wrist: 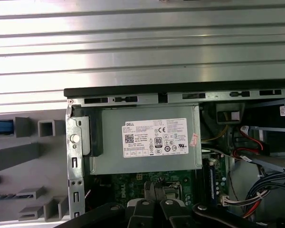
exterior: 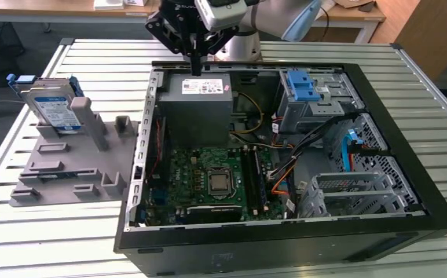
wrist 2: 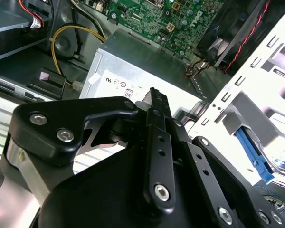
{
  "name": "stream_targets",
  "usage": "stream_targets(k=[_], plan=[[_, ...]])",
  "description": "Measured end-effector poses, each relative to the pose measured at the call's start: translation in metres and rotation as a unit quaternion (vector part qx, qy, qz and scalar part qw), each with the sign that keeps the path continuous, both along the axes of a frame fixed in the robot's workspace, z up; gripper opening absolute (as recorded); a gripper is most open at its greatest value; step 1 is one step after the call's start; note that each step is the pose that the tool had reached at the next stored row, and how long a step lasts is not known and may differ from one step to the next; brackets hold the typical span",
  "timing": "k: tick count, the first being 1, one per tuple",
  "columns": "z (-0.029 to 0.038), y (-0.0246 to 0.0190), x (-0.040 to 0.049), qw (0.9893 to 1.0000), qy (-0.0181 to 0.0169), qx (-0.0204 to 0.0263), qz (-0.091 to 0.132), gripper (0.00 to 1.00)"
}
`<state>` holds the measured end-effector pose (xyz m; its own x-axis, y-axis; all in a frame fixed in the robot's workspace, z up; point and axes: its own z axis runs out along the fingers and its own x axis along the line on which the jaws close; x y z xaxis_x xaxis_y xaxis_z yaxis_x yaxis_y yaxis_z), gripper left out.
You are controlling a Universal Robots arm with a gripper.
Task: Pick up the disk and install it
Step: 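Reach for the disk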
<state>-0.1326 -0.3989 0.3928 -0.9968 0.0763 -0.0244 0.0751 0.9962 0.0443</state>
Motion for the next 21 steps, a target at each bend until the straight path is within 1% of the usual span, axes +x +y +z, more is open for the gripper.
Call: stream_targets(k=[21], plan=[[-0.0002, 0.0000, -0.0053, 1.0000, 0.0000, 0.0000, 0.000, 0.11]])
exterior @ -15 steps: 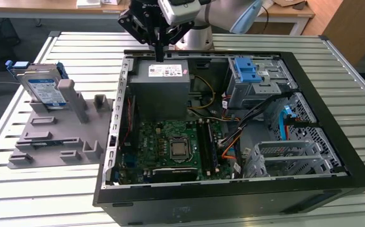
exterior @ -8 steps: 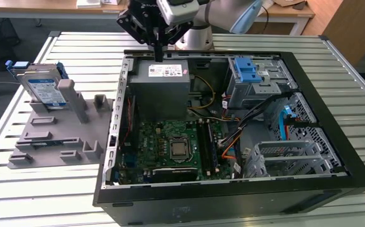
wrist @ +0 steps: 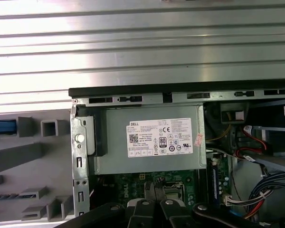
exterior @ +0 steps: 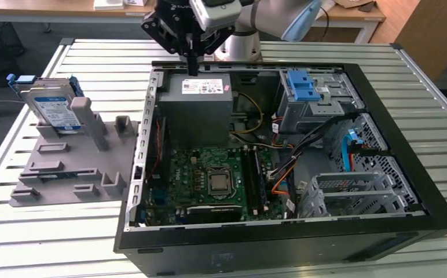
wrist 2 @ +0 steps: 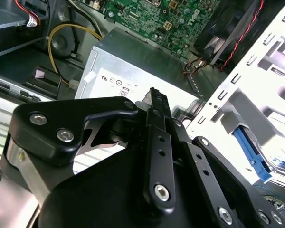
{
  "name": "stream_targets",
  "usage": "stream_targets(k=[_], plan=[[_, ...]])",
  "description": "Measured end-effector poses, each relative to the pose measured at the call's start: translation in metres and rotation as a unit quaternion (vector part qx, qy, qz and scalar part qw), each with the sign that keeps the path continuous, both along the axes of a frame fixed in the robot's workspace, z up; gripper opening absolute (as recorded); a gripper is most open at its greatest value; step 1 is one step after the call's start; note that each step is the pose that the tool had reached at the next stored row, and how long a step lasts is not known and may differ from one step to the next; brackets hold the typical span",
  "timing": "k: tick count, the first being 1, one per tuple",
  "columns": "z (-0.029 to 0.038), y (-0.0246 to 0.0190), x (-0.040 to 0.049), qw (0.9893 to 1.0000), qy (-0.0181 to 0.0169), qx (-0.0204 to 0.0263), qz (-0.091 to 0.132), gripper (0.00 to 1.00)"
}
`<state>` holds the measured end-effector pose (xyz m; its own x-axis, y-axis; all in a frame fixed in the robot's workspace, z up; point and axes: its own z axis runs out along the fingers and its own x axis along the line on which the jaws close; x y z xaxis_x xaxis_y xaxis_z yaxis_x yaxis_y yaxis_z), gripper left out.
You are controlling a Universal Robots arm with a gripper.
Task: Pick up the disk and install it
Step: 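Reach for the disk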
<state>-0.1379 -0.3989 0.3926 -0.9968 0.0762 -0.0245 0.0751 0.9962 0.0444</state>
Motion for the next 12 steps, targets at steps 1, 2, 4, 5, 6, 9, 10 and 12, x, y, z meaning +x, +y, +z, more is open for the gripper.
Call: stream_targets(k=[1, 2, 4, 5, 6, 9, 10, 12], plan=[[0.0000, 0.0000, -0.0003, 1.0000, 0.0000, 0.0000, 0.000, 0.11], [0.0000, 0.0000, -0.0006, 1.0000, 0.0000, 0.0000, 0.000, 0.11], [0.0000, 0.0000, -0.0012, 1.0000, 0.0000, 0.0000, 0.000, 0.11], [0.0000, 0.0000, -0.0015, 1.0000, 0.0000, 0.0000, 0.000, 0.11], [0.0000, 0.0000, -0.0017, 1.0000, 0.0000, 0.0000, 0.000, 0.11], [0.0000, 0.0000, -0.0026, 1.0000, 0.0000, 0.0000, 0.000, 0.11], [0.0000, 0.0000, -0.0029, 1.0000, 0.0000, 0.0000, 0.000, 0.11], [0.0000, 0.0000, -0.0035, 1.0000, 0.0000, 0.0000, 0.000, 0.11]])
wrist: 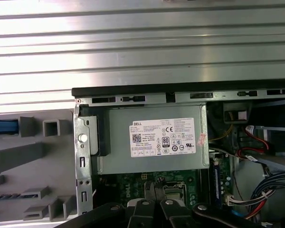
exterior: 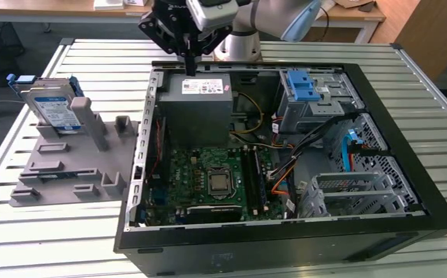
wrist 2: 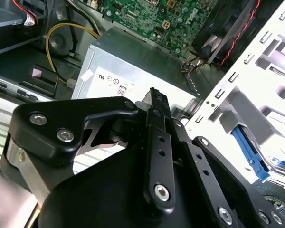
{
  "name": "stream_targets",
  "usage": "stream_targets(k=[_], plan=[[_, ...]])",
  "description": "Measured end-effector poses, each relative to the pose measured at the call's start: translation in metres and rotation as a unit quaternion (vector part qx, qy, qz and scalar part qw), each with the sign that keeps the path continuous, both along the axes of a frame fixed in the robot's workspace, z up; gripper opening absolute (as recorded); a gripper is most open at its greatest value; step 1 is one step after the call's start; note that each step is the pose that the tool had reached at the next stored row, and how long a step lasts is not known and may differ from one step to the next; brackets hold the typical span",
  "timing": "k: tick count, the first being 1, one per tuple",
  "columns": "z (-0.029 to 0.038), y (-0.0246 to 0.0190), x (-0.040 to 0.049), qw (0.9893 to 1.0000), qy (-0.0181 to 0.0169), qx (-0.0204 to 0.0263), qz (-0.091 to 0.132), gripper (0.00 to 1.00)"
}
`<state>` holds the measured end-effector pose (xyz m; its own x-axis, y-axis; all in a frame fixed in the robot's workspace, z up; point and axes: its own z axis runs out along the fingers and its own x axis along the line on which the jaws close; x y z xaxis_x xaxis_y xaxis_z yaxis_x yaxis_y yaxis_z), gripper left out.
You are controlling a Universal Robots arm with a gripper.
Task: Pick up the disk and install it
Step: 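Reach for the disk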
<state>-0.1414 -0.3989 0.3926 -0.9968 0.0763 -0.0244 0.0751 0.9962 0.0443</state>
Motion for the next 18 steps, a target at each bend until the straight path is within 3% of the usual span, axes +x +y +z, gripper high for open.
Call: stream_targets(k=[18], plan=[[-0.0001, 0.0000, -0.0036, 1.0000, 0.0000, 0.0001, 0.000, 0.11]])
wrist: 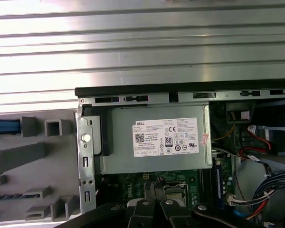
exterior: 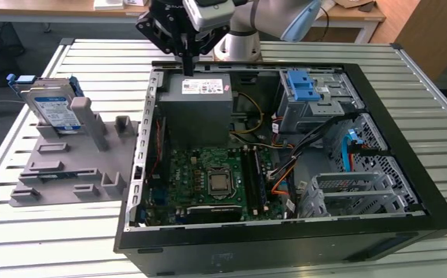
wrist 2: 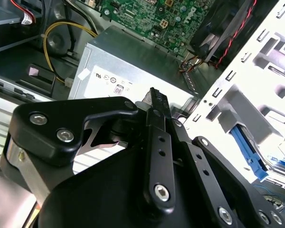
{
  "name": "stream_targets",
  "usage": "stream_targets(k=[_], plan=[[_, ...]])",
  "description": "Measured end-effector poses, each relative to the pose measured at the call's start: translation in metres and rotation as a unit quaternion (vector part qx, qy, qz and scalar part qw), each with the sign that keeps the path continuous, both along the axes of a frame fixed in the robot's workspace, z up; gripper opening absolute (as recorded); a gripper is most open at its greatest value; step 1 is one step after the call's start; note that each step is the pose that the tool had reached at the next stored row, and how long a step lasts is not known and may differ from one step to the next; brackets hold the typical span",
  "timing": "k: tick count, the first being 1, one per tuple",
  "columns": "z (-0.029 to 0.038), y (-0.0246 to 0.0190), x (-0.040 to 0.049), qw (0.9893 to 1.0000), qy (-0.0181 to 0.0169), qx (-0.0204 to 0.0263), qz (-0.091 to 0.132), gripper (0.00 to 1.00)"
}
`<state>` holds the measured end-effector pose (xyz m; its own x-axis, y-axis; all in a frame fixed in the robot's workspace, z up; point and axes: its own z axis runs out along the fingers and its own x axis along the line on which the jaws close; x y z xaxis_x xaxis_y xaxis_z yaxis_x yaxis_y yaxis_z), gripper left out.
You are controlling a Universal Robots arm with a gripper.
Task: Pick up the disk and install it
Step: 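Reach for the disk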
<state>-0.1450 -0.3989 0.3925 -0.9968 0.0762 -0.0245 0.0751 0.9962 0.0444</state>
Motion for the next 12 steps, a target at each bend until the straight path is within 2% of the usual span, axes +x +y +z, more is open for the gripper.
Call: stream_targets(k=[12], plan=[[0.0000, 0.0000, -0.0035, 1.0000, 0.0000, 0.0000, 0.000, 0.11]])
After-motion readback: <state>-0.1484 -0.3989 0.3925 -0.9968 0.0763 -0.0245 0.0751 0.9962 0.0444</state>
